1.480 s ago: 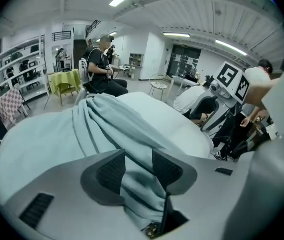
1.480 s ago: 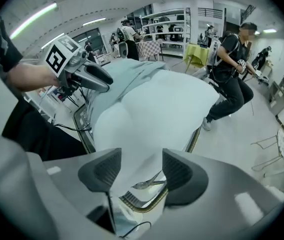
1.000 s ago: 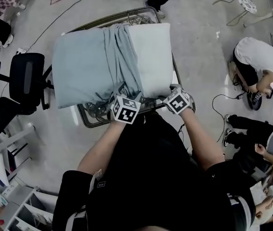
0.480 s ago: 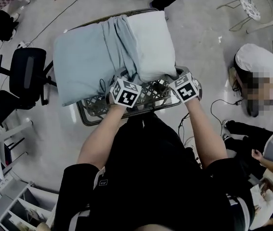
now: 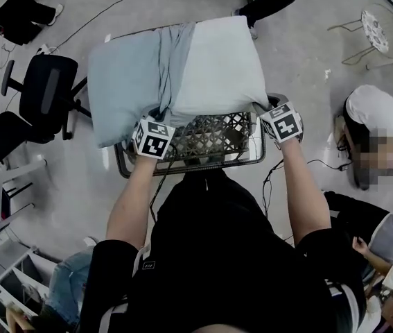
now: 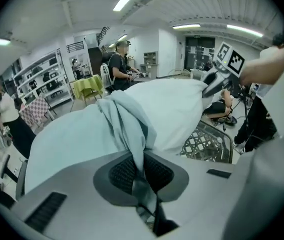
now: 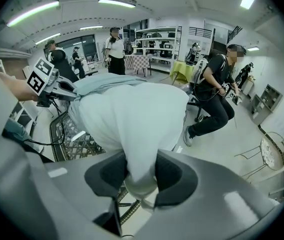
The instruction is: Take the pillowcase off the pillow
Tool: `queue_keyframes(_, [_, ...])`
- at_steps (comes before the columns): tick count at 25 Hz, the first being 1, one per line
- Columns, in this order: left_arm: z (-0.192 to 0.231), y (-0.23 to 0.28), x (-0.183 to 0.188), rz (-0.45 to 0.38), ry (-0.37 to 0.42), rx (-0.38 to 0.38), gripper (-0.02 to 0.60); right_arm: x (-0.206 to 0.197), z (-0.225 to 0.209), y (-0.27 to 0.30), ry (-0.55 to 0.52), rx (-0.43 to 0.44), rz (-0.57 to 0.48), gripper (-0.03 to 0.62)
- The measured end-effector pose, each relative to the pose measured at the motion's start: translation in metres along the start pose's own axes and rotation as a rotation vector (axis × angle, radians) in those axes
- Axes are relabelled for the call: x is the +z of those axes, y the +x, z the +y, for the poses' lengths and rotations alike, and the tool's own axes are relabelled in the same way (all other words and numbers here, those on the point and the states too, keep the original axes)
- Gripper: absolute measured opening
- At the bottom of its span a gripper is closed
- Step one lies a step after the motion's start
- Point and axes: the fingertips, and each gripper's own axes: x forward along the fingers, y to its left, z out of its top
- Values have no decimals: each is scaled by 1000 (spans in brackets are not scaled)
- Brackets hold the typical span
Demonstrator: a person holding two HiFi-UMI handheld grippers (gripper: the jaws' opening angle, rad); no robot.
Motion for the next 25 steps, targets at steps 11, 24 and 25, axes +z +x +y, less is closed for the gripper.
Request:
queue_keyframes(11, [-74,-14,-1,-13,-128,-69,266,-17,14,-9,-216,-41,69,268])
queue_keyframes(24, [-91,42,-13,-1,-296,21,312,18,100,73,-849,-47,36,379])
queue_keyframes(25, [-87,44,-14,-3,-278,38,232,18,98,77,-841,-60,48,375])
